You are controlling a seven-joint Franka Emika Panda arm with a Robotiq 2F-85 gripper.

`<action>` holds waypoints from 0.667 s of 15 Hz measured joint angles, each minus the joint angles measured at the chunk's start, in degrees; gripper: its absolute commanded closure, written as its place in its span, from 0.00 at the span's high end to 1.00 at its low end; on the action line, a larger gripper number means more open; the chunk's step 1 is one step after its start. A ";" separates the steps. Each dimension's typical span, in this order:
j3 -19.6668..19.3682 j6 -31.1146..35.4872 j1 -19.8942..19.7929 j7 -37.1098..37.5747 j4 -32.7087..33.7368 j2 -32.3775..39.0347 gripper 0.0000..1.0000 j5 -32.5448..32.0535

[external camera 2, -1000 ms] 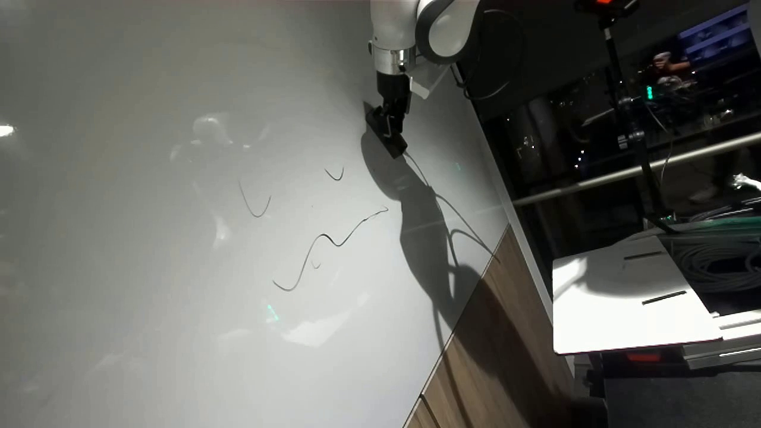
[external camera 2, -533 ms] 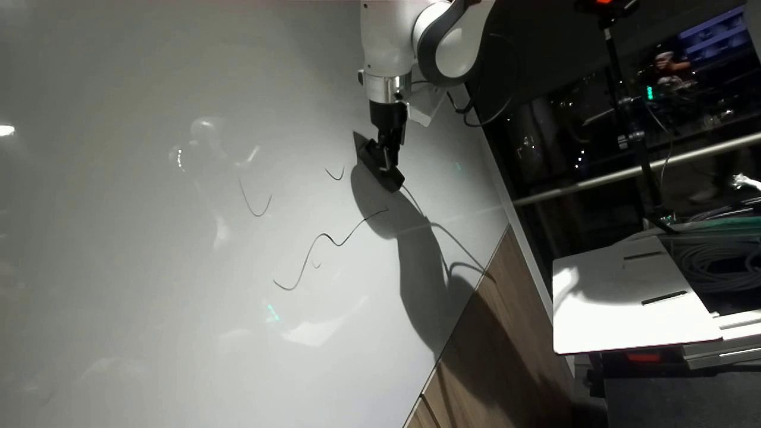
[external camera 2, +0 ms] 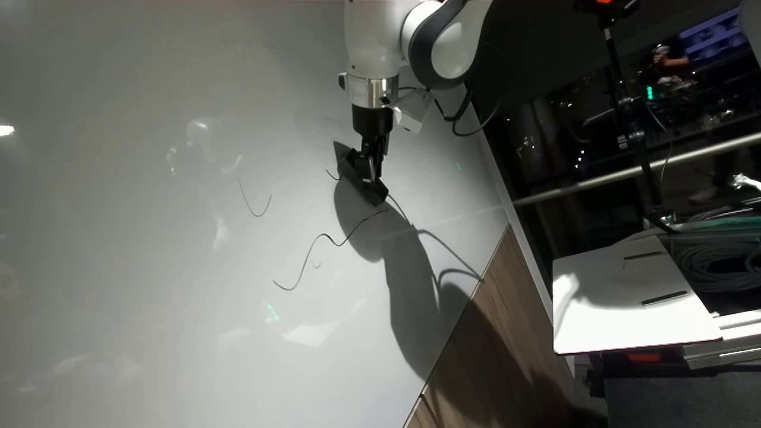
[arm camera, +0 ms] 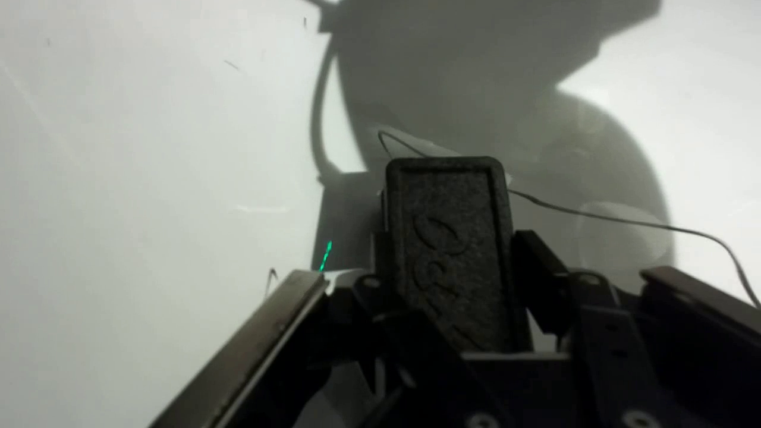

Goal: Use the duster to clean the board

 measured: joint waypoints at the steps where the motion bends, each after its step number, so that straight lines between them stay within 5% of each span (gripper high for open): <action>1: 0.42 -0.03 0.45 0.00 0.75 0.03 0.28 0.00; 10: 6.58 -6.23 6.19 0.00 9.88 3.41 0.28 -0.27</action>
